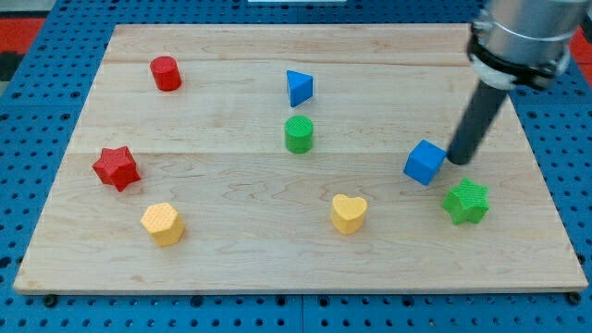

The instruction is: Push the green circle closer to the blue cube

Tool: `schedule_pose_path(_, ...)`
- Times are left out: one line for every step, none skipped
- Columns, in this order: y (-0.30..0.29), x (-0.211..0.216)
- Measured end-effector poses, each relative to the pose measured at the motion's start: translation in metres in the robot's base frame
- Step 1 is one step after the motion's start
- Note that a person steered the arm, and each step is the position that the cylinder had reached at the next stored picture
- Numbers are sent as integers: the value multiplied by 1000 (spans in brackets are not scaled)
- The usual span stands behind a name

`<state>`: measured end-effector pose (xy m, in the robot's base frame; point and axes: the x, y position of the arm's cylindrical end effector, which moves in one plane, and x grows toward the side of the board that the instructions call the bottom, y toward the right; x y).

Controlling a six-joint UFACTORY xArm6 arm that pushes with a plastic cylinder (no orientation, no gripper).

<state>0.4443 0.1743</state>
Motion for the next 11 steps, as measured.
schedule_pose_path(-35, -15)
schedule_pose_path(-50, -2)
schedule_pose_path(-42, 14)
schedule_pose_path(-73, -20)
schedule_pose_path(-121, -70)
schedule_pose_path(-225, -88)
schedule_pose_path(-234, -30)
schedule_pose_path(-183, -17)
schedule_pose_path(-206, -42)
schedule_pose_path(-167, -46)
schedule_pose_path(-123, -43)
